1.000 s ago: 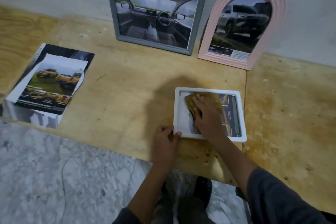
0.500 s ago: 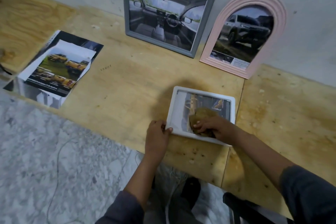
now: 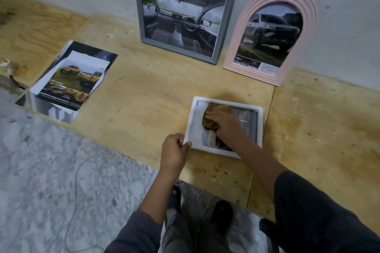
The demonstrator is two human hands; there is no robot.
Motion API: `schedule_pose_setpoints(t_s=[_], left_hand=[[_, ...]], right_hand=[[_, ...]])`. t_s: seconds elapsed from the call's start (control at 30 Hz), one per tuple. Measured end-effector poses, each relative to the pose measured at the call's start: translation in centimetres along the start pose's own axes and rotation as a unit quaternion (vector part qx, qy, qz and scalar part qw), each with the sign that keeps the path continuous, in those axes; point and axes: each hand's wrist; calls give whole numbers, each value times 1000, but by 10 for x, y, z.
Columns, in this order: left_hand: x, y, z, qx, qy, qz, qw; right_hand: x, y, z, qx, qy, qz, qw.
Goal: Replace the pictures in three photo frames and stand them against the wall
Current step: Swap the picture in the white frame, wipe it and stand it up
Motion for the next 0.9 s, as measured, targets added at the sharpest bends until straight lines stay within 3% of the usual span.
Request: schedule_pose_setpoints(t_s=[0.1, 0.3, 0.5, 0.57, 0.6, 0.67, 0.73, 0.9], left_hand=[[-3, -2, 0, 4, 0, 5, 1000], [-1, -3, 3, 9, 13, 20, 1000], [7, 1, 7, 10, 25, 28, 999], [11, 4, 9, 10, 20, 35, 999], [12, 5, 10, 9, 17, 39, 999], [12, 5, 9, 7, 18, 49, 999], [12, 5, 10, 8, 20, 60, 998], [9, 3, 10, 14, 12, 60, 998]], right_hand=[[25, -3, 16, -51, 39, -1, 998], [29, 24, 44, -122, 27, 32, 992], [32, 55, 77, -147, -75, 23, 986], [29, 77, 83, -66, -107, -34, 992], [31, 88, 89, 14, -125, -47, 991], [42, 104, 109, 200, -152, -15, 968], [58, 100, 136, 291, -169, 32, 941], [94, 49, 168, 88, -266, 71, 957]])
Point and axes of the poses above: each hand's wrist, its own z-axis away from the middle knuckle, its own y-axis out of the back of the hand, x = y × z, and after that the axes turned 5 degrees about y, right-handed
